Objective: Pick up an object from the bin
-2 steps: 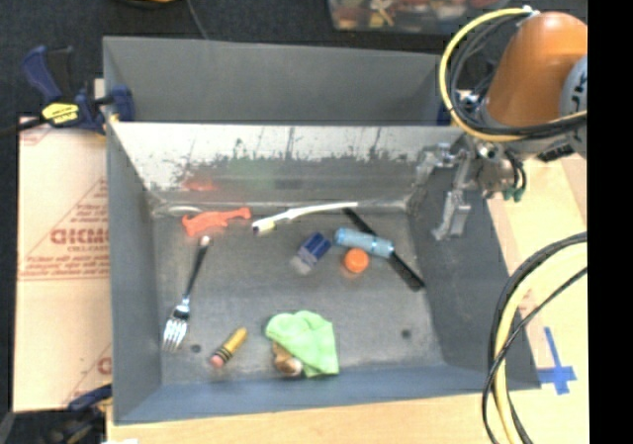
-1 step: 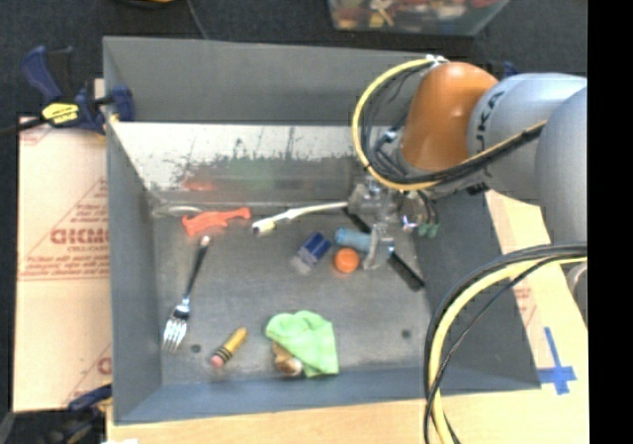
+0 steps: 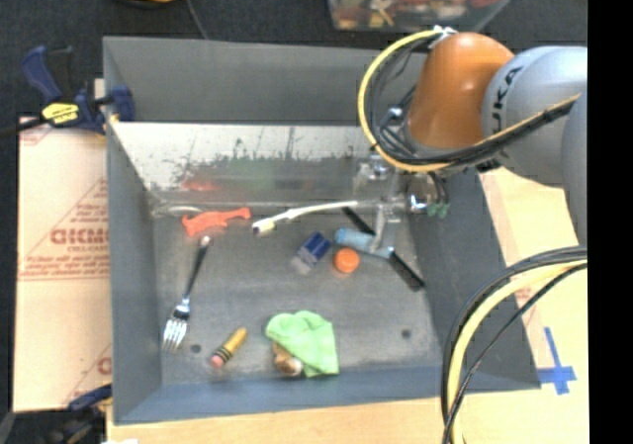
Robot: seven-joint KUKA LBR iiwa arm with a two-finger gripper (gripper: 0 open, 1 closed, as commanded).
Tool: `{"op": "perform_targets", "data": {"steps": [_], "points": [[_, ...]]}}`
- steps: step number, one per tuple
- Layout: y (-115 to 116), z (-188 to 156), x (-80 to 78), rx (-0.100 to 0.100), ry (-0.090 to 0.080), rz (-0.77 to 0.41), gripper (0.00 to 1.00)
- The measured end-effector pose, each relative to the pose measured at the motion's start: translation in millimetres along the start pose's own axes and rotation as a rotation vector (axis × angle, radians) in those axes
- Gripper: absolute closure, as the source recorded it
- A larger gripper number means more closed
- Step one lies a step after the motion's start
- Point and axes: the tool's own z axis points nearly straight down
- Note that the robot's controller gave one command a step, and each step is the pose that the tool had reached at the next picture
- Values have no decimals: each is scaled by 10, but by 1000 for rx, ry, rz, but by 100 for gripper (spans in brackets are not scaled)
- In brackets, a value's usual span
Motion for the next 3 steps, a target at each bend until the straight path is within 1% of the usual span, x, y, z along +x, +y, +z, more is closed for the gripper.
{"op": "perform_targets", "data": {"steps": [1,2,3], "points": [[-326,297,39,-3,16,369,0],[167,569,130,1,-5,226,0],[-543,592,8,1,6,526,100]]}}
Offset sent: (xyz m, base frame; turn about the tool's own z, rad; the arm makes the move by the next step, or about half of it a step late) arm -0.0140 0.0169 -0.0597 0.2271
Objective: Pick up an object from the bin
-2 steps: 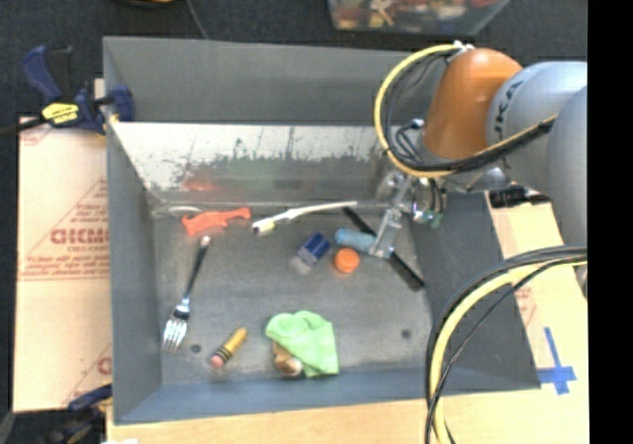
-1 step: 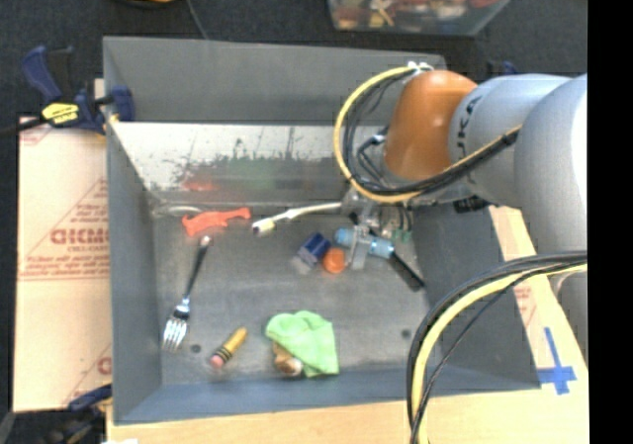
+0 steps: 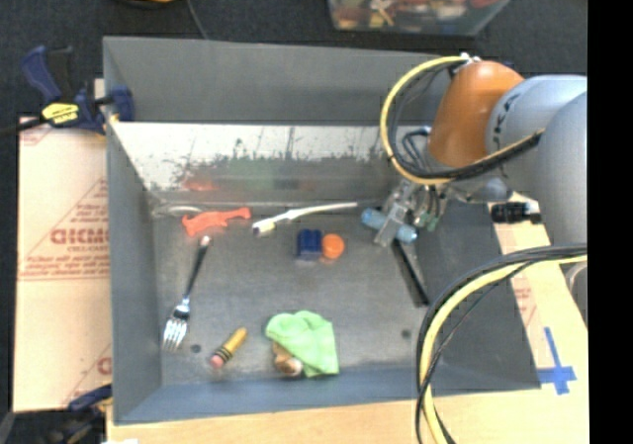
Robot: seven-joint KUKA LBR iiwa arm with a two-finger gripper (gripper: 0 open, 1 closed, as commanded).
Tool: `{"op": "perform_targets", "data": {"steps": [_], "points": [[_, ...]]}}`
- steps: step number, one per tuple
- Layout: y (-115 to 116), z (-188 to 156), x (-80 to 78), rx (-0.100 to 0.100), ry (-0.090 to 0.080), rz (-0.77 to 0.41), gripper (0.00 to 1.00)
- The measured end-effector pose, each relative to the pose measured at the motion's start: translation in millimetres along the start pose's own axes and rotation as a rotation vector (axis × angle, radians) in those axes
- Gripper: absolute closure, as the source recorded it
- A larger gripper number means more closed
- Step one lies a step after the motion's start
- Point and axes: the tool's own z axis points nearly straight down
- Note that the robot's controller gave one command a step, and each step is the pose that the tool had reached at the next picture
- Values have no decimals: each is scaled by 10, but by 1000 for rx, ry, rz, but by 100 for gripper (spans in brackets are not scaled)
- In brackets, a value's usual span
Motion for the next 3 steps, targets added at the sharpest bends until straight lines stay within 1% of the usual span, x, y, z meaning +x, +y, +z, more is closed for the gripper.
{"op": "perform_targets", "data": {"steps": [1,3], "points": [[1,-1,0,0,0,-1,100],[-15,-523,-1,2,3,-2,100]]}}
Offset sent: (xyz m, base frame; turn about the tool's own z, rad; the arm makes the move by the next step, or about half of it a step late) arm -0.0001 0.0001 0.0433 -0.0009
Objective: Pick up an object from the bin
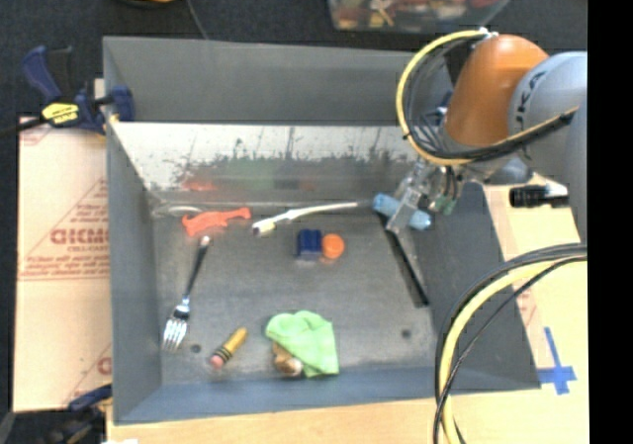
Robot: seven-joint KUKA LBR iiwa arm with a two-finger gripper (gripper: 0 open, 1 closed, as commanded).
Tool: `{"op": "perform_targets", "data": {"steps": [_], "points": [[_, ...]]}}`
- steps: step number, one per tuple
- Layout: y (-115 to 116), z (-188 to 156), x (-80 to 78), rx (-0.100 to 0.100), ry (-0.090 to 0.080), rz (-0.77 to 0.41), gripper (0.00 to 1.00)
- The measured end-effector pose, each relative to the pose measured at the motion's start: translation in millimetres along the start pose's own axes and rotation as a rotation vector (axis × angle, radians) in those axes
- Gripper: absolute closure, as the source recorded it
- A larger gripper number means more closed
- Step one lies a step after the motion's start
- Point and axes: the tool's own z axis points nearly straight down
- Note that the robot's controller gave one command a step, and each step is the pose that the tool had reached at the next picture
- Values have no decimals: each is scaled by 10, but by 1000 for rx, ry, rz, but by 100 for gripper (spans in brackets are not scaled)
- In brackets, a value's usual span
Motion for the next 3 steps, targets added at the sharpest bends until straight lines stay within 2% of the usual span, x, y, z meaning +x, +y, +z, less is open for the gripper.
{"op": "perform_targets", "data": {"steps": [1,2,3], "points": [[1,-192,-18,-2,-6,-1,100],[-7,-383,-9,0,0,-2,100],[-6,-639,-23,-2,-5,-3,100]]}}
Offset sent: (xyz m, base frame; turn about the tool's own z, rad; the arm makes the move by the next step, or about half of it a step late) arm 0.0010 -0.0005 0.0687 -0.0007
